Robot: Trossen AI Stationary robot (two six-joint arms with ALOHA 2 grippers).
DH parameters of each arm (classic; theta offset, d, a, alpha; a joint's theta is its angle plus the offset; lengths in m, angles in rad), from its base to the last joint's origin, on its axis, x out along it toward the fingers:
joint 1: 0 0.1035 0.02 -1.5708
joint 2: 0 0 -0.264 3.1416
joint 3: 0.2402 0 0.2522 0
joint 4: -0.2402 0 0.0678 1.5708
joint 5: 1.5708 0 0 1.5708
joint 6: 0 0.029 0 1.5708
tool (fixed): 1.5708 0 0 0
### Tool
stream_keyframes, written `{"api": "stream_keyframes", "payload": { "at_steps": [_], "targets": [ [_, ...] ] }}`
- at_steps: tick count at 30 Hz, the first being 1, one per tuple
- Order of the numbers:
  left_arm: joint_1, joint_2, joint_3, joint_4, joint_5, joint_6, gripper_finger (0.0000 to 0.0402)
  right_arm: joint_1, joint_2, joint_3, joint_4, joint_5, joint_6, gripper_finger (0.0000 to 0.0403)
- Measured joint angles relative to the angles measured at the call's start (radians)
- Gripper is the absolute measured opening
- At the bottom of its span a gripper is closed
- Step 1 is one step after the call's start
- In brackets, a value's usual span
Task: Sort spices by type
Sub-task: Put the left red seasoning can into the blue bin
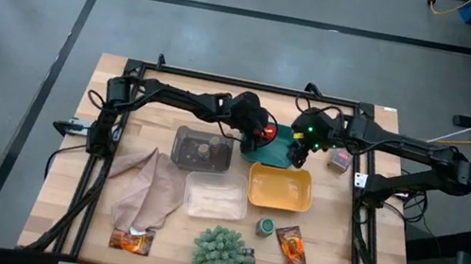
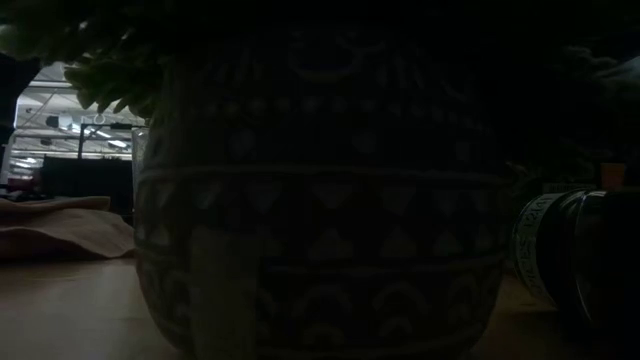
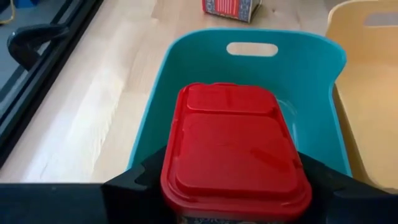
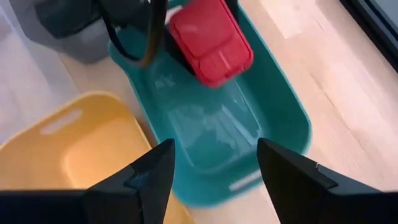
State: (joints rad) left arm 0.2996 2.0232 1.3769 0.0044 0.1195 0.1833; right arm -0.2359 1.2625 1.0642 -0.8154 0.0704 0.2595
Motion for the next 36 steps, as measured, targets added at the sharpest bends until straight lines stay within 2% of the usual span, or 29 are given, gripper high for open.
{"api": "stream_keyframes", "payload": {
  "at_steps": [11,17,27,31,36],
  "targets": [
    [-0.005,0.008,-0.001,0.008,0.0,0.055,0.021,0.0,0.0,-0.206,0.432,0.11,-0.006,0.0227],
    [-0.026,0.008,-0.001,0.007,-0.001,0.089,0.021,0.0,0.015,-0.278,0.626,0.13,-0.006,0.0227],
    [-0.043,0.01,-0.005,-0.014,-0.015,0.108,0.021,0.0,0.15,-0.287,0.722,0.132,-0.006,0.0227],
    [-0.045,0.01,-0.005,-0.015,-0.077,0.108,0.021,-0.001,0.17,-0.285,0.729,0.152,-0.006,0.0227],
    [-0.043,0.01,-0.005,-0.005,-0.09,0.119,0.021,-0.001,0.171,-0.283,0.745,0.159,-0.007,0.0227]
  ]
}}
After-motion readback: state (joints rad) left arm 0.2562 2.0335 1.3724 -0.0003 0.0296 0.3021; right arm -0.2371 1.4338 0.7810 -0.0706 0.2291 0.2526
